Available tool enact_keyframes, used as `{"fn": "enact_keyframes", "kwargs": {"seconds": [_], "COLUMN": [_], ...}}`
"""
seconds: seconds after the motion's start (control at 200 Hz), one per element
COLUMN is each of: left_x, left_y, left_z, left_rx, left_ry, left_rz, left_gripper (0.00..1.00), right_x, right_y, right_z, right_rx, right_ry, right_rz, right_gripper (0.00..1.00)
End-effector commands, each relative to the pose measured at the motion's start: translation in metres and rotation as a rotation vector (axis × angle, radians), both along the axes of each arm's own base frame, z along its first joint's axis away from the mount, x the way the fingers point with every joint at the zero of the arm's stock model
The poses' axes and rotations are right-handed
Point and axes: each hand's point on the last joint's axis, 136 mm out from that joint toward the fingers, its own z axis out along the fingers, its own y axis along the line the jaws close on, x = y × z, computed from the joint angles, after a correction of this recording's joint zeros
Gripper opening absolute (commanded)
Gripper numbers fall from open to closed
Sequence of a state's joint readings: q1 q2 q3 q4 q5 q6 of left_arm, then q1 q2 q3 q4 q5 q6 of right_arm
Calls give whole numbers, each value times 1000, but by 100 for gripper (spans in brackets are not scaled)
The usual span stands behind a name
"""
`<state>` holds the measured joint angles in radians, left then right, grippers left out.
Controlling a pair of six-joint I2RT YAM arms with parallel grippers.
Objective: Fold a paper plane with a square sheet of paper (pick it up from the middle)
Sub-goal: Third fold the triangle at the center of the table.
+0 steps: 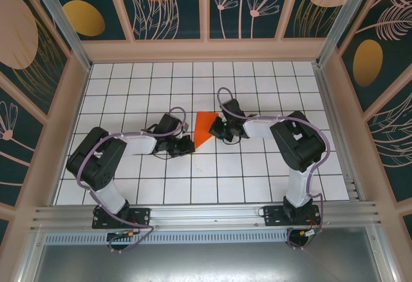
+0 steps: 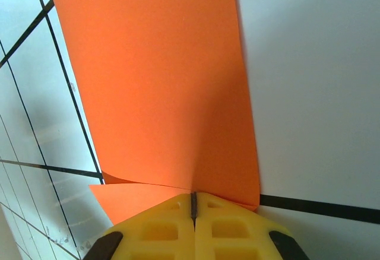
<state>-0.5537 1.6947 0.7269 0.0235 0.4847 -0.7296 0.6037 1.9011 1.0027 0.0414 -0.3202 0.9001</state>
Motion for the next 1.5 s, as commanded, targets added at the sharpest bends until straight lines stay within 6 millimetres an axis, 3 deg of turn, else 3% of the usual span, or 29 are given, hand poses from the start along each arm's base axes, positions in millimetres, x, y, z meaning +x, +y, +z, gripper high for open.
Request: {"fn": "enact_keyframes", "kwargs": {"seconds": [0.0, 0.175, 0.315, 0.485, 0.53, 0.781, 1.081, 1.321, 1.496], "left_x": [-9, 19, 30, 37, 35, 23, 15, 15, 15], "left_y": [9, -8, -19, -23, -21, -9, 5, 4, 4], "left_z": [2, 39, 46, 37, 22, -10, -27, -26, -26], "left_rx": [54, -27, -61, -52, -30, 54, 131, 121, 119], "left_ry": [2, -118, -132, -108, -71, 14, 41, 36, 37], "left_rz": [-26, -16, -17, -5, -4, 2, 8, 7, 5], "left_gripper": [5, 0, 0, 0, 0, 0, 0, 0, 0], "right_x": [-33, -32, -30, -27, -27, -21, 9, -16, -27], "right_y": [-33, -33, -32, -30, -29, -24, 3, 33, 41], "right_z": [-51, -49, -47, -45, -44, -35, 30, 32, 19], "right_rx": [-148, -147, -143, -137, -136, -116, -41, 40, 40], "right_ry": [168, 162, 158, 155, 154, 126, -114, -83, -37], "right_rz": [-33, -38, -38, -35, -34, -18, 89, 141, 152], "right_gripper": [0, 0, 0, 0, 0, 0, 0, 0, 0]}}
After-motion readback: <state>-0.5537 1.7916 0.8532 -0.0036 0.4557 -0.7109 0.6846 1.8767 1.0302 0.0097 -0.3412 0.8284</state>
